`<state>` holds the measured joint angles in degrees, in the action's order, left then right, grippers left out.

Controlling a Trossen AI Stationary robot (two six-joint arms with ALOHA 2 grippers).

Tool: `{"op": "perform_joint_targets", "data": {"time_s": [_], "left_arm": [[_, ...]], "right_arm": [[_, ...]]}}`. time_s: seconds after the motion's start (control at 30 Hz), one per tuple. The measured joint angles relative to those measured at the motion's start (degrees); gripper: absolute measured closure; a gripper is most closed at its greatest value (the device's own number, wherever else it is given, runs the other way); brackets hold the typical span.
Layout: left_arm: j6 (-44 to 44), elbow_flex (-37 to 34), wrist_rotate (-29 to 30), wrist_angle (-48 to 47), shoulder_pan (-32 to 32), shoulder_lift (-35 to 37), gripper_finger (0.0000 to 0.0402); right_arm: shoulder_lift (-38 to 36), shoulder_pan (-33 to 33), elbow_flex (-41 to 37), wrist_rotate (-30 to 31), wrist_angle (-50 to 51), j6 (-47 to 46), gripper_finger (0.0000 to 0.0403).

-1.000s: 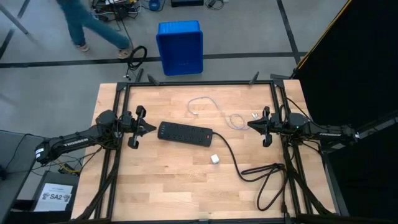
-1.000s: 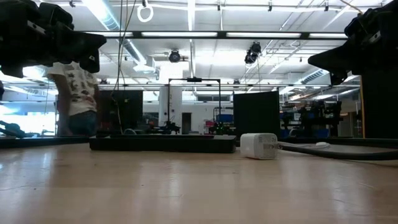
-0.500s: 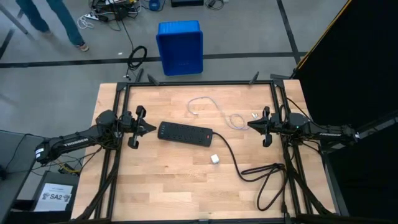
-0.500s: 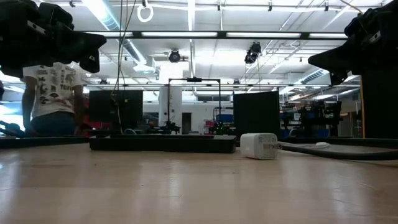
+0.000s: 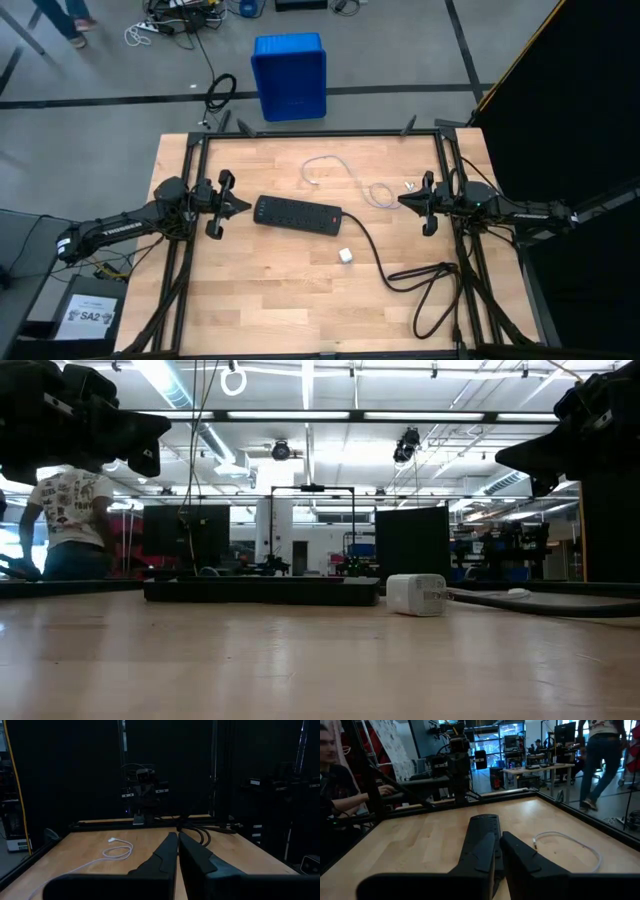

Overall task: Insert USB
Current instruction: Return to Home Position

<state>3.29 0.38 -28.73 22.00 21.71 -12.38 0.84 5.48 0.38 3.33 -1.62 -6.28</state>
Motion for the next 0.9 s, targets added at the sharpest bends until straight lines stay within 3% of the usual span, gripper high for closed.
{"op": "perform_joint_targets", "data": {"time_s": [0.9], "left_arm": [[0.0,0.0,0.0,0.0,0.0,0.0,0.0401]], "right_arm": [[0.0,0.0,0.0,0.0,0.0,0.0,0.0392]]}}
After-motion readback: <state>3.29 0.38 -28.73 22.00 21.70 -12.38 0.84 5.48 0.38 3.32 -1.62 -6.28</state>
